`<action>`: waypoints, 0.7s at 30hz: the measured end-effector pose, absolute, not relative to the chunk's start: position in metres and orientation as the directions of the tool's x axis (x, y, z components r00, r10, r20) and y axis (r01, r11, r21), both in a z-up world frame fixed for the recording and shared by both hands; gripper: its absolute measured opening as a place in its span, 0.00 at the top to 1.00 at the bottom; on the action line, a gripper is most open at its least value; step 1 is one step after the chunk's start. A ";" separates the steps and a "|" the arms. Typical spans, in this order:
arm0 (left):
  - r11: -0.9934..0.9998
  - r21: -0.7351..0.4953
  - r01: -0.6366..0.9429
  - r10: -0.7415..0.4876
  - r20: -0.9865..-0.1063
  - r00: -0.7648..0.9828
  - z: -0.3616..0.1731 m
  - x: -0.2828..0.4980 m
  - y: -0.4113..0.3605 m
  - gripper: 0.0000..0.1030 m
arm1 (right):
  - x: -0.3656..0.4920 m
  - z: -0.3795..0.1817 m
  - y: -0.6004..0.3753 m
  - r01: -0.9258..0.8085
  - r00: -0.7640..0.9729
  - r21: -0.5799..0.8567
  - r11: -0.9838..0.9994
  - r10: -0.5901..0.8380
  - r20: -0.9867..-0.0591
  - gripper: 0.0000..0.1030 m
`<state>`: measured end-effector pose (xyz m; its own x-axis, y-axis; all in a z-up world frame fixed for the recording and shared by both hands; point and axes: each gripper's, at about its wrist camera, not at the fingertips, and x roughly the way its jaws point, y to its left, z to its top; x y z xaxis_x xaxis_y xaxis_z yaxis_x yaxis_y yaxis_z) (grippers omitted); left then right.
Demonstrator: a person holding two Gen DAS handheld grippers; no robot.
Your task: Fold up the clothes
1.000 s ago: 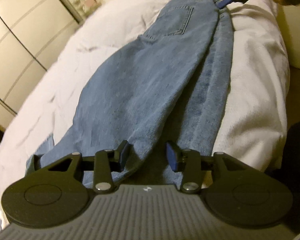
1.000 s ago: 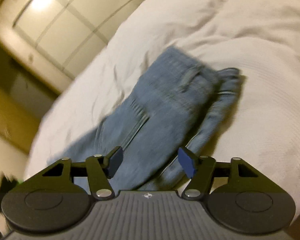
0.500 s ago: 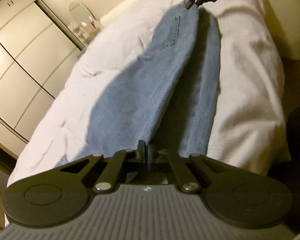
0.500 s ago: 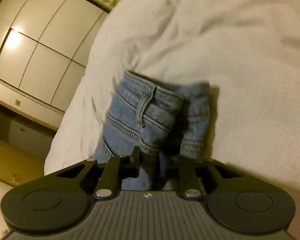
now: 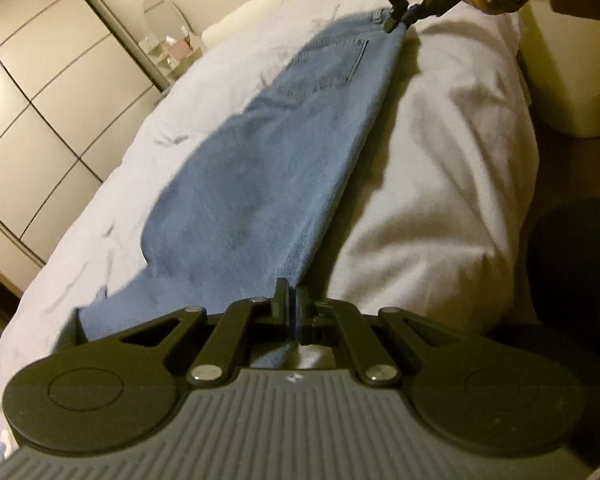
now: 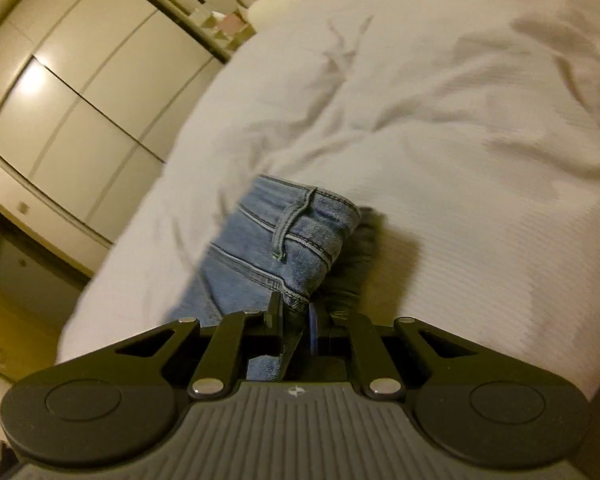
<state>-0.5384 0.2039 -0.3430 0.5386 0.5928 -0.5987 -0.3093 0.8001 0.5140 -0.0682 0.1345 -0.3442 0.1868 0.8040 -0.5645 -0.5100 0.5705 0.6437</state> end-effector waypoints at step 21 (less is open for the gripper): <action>0.458 0.269 -0.847 0.695 -0.702 0.153 -0.265 -0.695 0.192 0.84 | -0.256 -0.333 0.150 -0.854 0.115 0.308 0.420 0.728 -0.676 0.51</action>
